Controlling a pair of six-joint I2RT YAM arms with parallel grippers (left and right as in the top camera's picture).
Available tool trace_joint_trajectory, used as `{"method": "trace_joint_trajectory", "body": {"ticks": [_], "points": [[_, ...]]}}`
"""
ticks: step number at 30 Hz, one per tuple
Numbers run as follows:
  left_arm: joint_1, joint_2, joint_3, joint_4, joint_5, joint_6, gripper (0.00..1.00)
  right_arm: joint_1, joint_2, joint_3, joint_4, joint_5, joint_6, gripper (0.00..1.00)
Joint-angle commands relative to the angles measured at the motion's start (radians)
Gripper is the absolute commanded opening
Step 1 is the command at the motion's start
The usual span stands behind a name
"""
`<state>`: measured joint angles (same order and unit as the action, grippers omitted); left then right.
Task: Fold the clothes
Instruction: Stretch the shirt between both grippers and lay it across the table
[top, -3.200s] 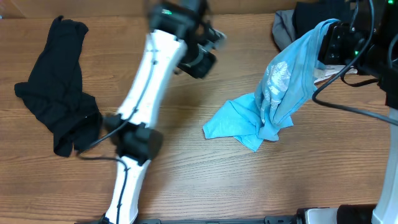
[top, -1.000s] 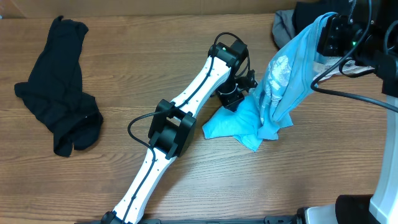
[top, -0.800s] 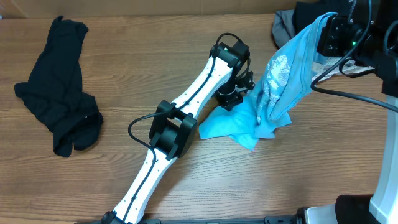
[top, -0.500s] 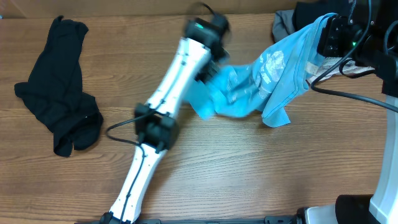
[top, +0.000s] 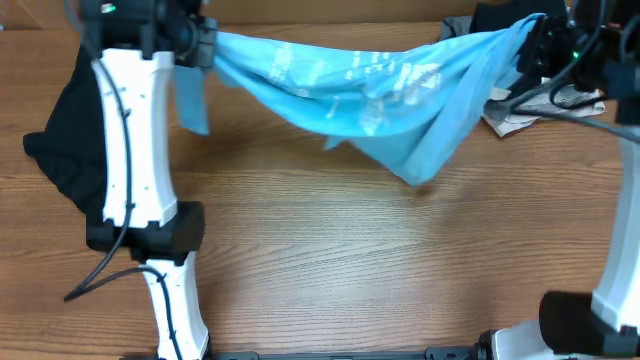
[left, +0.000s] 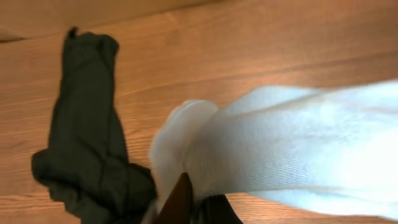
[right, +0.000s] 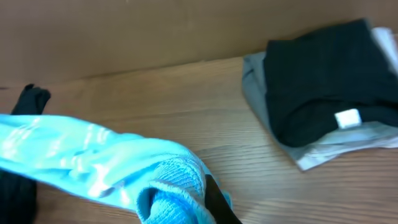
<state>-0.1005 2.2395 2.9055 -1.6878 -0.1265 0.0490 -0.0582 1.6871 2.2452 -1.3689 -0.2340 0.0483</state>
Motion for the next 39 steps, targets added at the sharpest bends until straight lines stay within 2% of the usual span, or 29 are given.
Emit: {"method": "trace_joint_trajectory", "body": {"ticks": [1,8,12,18,23,29,39], "points": [[0.016,-0.064,0.012,-0.002,0.012,-0.03,0.04,-0.004,0.01,0.029,0.019,-0.068,0.004,0.04],[0.024,-0.243,0.012,-0.002,0.003,-0.034,0.04,-0.004,-0.1,0.047,-0.002,-0.075,0.005,0.04],[0.018,-0.367,0.012,-0.002,0.01,-0.08,0.04,-0.004,-0.215,0.047,-0.046,-0.075,0.008,0.04],[-0.023,-0.543,0.011,-0.002,0.014,-0.08,0.04,-0.004,-0.374,0.047,-0.116,-0.066,0.008,0.04],[-0.024,-0.628,0.007,-0.002,0.003,-0.08,0.04,-0.004,-0.442,0.047,-0.137,-0.028,0.008,0.06],[-0.024,-0.631,-0.11,-0.002,-0.067,-0.08,0.04,-0.004,-0.378,0.045,-0.143,-0.025,0.003,0.06],[-0.024,-0.532,-0.574,0.048,-0.075,-0.126,0.04,-0.004,-0.024,0.045,-0.14,-0.037,-0.01,0.06]]}}
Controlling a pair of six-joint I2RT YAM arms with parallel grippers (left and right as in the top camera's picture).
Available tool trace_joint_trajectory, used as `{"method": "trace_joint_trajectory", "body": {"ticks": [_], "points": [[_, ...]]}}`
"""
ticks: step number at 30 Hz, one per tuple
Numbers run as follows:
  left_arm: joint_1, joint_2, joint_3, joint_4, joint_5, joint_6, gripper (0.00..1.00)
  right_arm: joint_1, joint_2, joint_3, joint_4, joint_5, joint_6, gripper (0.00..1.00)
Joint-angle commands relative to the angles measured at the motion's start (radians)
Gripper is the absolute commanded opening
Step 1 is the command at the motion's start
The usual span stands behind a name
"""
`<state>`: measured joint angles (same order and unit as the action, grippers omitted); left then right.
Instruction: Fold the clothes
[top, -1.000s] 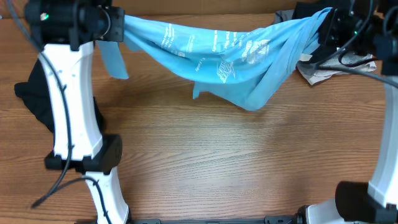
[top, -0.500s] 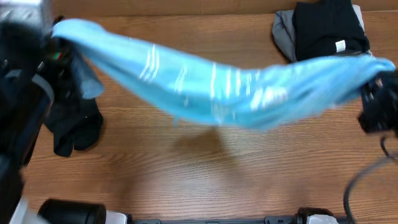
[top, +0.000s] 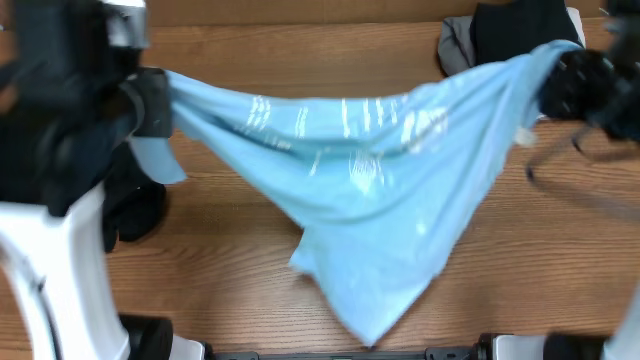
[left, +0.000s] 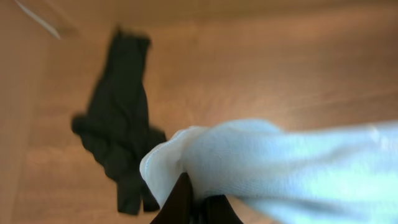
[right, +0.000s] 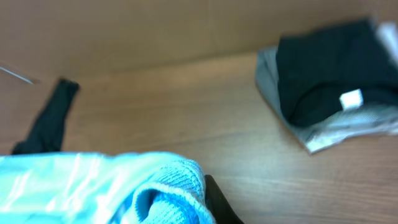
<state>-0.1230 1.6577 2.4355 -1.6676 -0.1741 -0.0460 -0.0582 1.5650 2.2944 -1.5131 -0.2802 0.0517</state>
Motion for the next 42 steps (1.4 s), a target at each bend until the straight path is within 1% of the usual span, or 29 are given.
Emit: {"method": "trace_joint_trajectory", "body": {"ticks": [1,3,4,6,7,11,17,18,19,20,21,22,23,26,29,31,33,36,42], "points": [[-0.002,0.072,-0.147,0.048,-0.027,-0.031,0.04,-0.004,0.138,-0.004,0.007,0.005,-0.025,0.06],[-0.002,0.123,-0.232,0.097,-0.023,-0.034,0.04,-0.004,0.23,-0.004,0.017,0.001,-0.034,0.06],[-0.002,0.204,-0.332,0.177,-0.009,-0.037,0.04,-0.004,0.358,-0.004,0.048,0.001,-0.036,0.06],[-0.002,0.27,-0.387,0.241,-0.008,-0.041,0.04,-0.004,0.438,-0.004,0.089,-0.002,-0.038,0.06],[-0.002,0.333,-0.423,0.299,-0.008,-0.041,0.04,-0.004,0.503,-0.004,0.138,-0.002,-0.038,0.06],[-0.002,0.462,-0.438,0.379,-0.009,-0.041,0.04,-0.004,0.62,-0.004,0.261,-0.003,-0.037,0.06],[-0.002,0.62,-0.438,0.515,-0.009,-0.04,0.04,-0.004,0.732,-0.004,0.423,-0.002,-0.037,0.07],[-0.001,0.636,-0.438,0.534,-0.01,-0.04,0.07,-0.004,0.741,-0.004,0.444,-0.002,-0.037,0.08],[0.0,0.646,-0.438,0.55,-0.014,-0.04,0.23,-0.004,0.75,-0.004,0.46,-0.002,-0.037,0.16],[0.002,0.653,-0.438,0.566,-0.018,-0.04,0.42,-0.004,0.751,-0.004,0.473,-0.002,-0.037,0.39],[0.004,0.653,-0.436,0.579,-0.017,-0.04,0.65,-0.004,0.751,-0.004,0.484,-0.002,-0.037,0.73],[0.007,0.652,-0.425,0.58,-0.017,-0.04,0.92,-0.005,0.747,-0.003,0.491,-0.002,-0.037,0.95],[0.011,0.65,-0.402,0.563,-0.016,-0.04,1.0,-0.008,0.74,-0.001,0.491,-0.002,-0.03,1.0],[0.021,0.644,-0.288,0.455,-0.012,-0.041,1.0,-0.017,0.706,-0.001,0.467,-0.006,0.009,1.0],[0.029,0.624,-0.123,0.296,-0.008,-0.045,1.0,-0.025,0.649,-0.001,0.418,-0.06,0.009,1.0],[0.03,0.595,0.035,0.152,-0.008,-0.046,1.0,-0.028,0.589,-0.001,0.36,-0.085,0.009,1.0],[0.028,0.566,0.141,0.066,-0.003,-0.048,1.0,-0.027,0.532,-0.001,0.303,-0.089,0.009,1.0],[0.018,0.509,0.254,-0.021,0.049,-0.048,1.0,-0.027,0.449,-0.001,0.219,-0.089,0.009,1.0],[-0.005,0.36,0.267,-0.022,0.155,-0.041,1.0,-0.027,0.339,-0.001,0.063,-0.089,0.008,1.0]]}}
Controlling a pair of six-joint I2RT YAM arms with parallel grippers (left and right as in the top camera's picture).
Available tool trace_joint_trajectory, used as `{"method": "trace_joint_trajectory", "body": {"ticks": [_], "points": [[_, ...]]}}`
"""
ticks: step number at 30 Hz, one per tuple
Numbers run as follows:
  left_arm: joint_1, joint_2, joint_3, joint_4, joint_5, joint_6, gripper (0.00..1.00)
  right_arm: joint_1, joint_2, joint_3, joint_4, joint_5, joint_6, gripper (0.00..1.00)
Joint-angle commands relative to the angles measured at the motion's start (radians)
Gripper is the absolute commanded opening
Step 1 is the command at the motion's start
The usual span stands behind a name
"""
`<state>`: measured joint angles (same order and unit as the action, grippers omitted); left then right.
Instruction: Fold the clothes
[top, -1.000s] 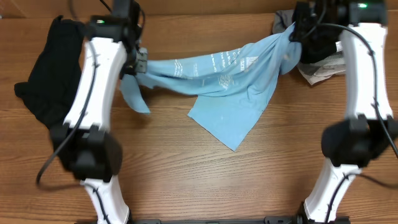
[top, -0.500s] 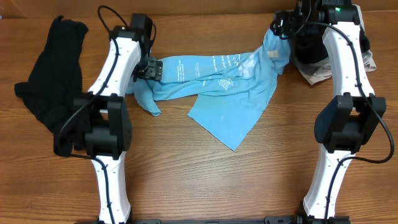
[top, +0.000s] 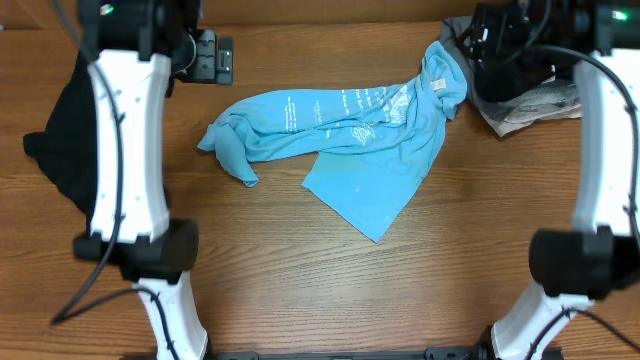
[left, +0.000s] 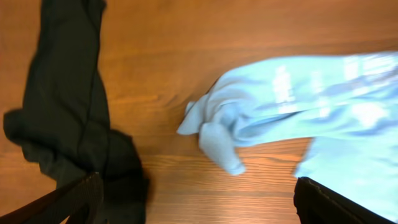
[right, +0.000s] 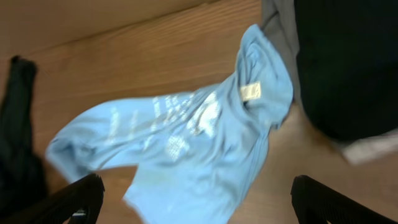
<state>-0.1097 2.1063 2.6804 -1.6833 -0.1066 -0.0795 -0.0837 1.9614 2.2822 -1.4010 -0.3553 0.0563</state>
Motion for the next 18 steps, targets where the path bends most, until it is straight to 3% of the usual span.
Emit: {"method": "trace_joint_trajectory", "body": {"ticks": [1,4,9,18], "points": [[-0.025,-0.105,0.023,-0.006,0.107,-0.007,1.0,-0.002,-0.066,0.011,-0.076,-0.013,0.004,1.0],[-0.06,-0.159,0.003,-0.006,0.159,-0.009,1.0,-0.002,-0.076,0.011,-0.162,-0.013,0.002,1.0],[-0.139,-0.229,-0.128,-0.006,0.119,-0.032,1.0,0.003,-0.076,0.004,-0.253,-0.013,-0.02,0.96],[-0.106,-0.256,-0.556,0.04,0.142,-0.141,1.0,0.059,-0.076,-0.219,-0.151,-0.019,-0.018,0.96]]}}
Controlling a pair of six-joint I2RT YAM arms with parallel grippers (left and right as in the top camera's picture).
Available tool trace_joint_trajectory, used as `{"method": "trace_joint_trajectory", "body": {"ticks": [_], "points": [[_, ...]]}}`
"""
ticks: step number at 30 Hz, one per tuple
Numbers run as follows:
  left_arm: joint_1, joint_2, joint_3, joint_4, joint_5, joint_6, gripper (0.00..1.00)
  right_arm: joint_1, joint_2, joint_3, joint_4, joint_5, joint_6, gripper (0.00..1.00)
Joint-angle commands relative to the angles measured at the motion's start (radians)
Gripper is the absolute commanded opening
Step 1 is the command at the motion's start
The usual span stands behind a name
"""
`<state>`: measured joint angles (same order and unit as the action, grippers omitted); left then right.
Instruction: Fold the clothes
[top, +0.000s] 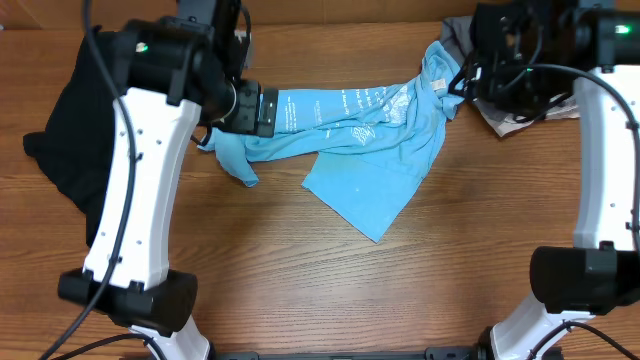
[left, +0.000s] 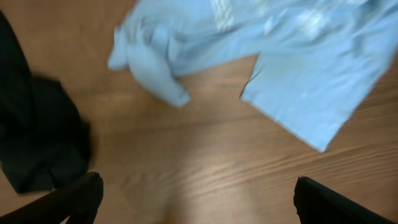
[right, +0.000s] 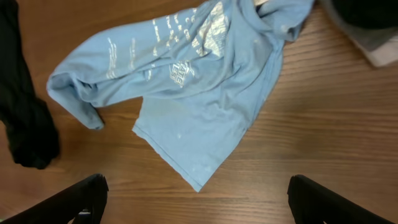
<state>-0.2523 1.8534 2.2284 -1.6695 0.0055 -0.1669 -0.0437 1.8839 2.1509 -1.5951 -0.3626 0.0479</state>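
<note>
A light blue T-shirt (top: 350, 130) with white print lies crumpled across the back middle of the wooden table. It also shows in the left wrist view (left: 267, 56) and the right wrist view (right: 199, 81). My left gripper (top: 258, 111) hovers over the shirt's left end, open and holding nothing (left: 196, 196). My right gripper (top: 472, 72) hangs above the shirt's right end near the collar, open and holding nothing (right: 196, 199). Each wrist view shows the fingers (left: 74, 199) (right: 68, 199) spread wide above the table.
A loose black garment (top: 60, 130) lies at the left edge, partly under the left arm (left: 37, 143). A stack of folded clothes (top: 510, 115) sits at the back right beneath the right arm (right: 367, 31). Bare wood (top: 330, 290) fills the front half.
My left gripper has moved from the table's back edge to above the shirt's left end. The right gripper has shifted a little. Both remain open, and the shirt lies as before.
Both grippers were first shut on the shirt's ends, holding it stretched in the air over the back of the table. Then they held it higher, its body hanging down. Later it lay crumpled on the table with both grippers open, as now.
</note>
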Motion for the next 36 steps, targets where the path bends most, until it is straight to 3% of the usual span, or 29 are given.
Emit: {"method": "trace_joint_trajectory", "body": {"ticks": [1,8,12,22,29,32,34,36], "points": [[0.051,-0.004,-0.152,0.055,0.062,-0.046,1.0,0.023,0.001,-0.123,0.074,-0.028,-0.01,0.96],[0.134,-0.005,-0.435,0.316,0.21,-0.009,1.0,0.053,0.001,-0.437,0.389,-0.17,-0.011,0.96],[0.183,-0.005,-0.578,0.469,0.308,0.007,1.0,0.063,0.001,-0.54,0.486,-0.171,-0.01,0.96],[0.391,-0.005,-0.928,0.809,0.473,-0.008,0.91,0.062,0.002,-0.576,0.539,-0.151,-0.01,0.96],[0.448,-0.002,-1.041,1.044,0.463,-0.021,0.84,0.062,0.002,-0.576,0.558,-0.151,-0.002,0.97],[0.437,-0.002,-1.08,1.132,0.463,-0.036,0.76,0.062,0.002,-0.576,0.566,-0.151,0.008,0.97],[0.426,0.0,-1.103,1.183,0.463,-0.049,0.58,0.062,0.002,-0.576,0.566,-0.151,0.008,0.97],[0.415,0.006,-1.116,1.213,0.463,-0.069,0.48,0.062,0.002,-0.576,0.566,-0.151,0.008,0.97]]}}
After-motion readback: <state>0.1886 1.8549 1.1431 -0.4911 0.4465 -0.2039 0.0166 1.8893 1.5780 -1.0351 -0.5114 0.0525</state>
